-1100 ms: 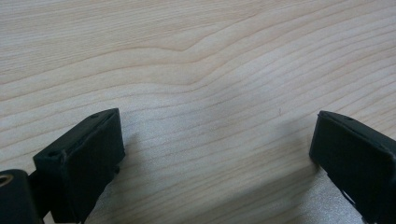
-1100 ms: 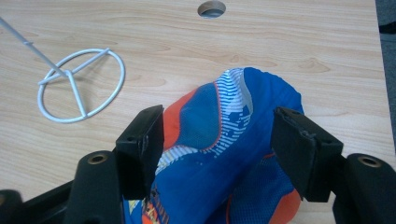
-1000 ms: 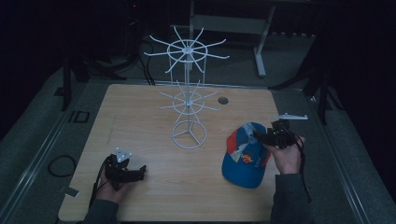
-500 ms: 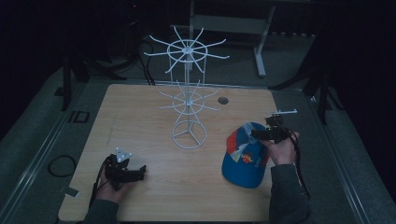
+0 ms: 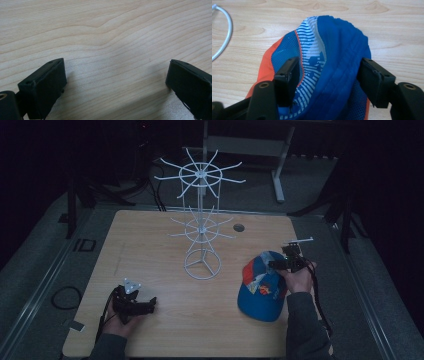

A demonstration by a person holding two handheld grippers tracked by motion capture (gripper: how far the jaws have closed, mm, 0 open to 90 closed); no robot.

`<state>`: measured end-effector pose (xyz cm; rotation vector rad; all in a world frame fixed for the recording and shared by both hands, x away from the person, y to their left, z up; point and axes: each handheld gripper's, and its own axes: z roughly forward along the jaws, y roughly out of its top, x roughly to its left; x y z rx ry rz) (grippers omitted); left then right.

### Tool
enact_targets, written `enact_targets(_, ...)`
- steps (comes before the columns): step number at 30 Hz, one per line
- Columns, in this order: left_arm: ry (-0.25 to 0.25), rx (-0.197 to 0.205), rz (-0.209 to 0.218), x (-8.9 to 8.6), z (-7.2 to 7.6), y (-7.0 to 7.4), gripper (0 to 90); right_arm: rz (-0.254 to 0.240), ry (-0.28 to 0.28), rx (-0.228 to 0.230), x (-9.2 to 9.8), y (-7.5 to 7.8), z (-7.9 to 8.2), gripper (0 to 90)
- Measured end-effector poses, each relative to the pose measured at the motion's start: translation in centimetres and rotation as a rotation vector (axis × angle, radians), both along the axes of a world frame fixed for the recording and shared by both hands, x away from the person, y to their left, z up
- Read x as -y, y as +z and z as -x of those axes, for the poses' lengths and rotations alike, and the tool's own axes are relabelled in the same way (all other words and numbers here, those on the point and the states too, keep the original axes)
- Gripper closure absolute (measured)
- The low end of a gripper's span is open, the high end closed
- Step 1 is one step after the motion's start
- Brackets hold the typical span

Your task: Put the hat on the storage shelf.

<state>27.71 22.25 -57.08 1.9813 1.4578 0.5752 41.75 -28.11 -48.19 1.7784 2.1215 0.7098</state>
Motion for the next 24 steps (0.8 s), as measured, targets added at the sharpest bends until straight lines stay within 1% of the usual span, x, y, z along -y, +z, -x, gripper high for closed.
enact_targets(3,0.000,0.000,0.000,0.0,0.0,0.0,3.1,-0.017,0.002,-0.019,-0.1,-0.4,-0.3,40.3)
enact_targets(5,0.000,0.000,0.000,0.0,0.0,0.0,3.1,-0.018,0.000,-0.041,-0.2,-0.7,-0.6,45.1)
enact_targets(7,0.000,0.000,0.000,0.0,0.0,0.0,3.1,-0.019,0.002,-0.055,-0.2,-0.9,-0.8,54.3)
enact_targets(8,0.000,0.000,0.000,0.0,0.0,0.0,3.1,-0.024,0.006,-0.062,-0.2,-1.0,-0.8,61.7)
enact_targets(9,0.000,0.000,0.000,0.0,0.0,0.0,3.1,-0.029,0.018,-0.066,-0.2,-1.1,-0.8,67.7)
enact_targets(10,0.000,0.000,0.000,0.0,0.0,0.0,3.1,-0.041,0.043,-0.070,-0.2,-1.1,-0.7,76.0)
enact_targets(11,0.000,0.000,0.000,0.0,0.0,0.0,3.1,-0.051,0.062,-0.063,-0.3,-1.0,-0.6,79.8)
enact_targets(12,0.000,0.000,0.000,0.0,0.0,0.0,3.1,-0.057,0.070,-0.057,-0.4,-0.8,-0.4,83.9)
enact_targets(15,0.000,0.000,0.000,0.0,0.0,0.0,3.1,-0.060,0.091,-0.038,-0.6,-0.4,0.1,86.9)
enact_targets(24,0.000,0.000,0.000,0.0,0.0,0.0,3.1,-0.061,0.153,0.036,-1.3,1.5,1.1,87.3)
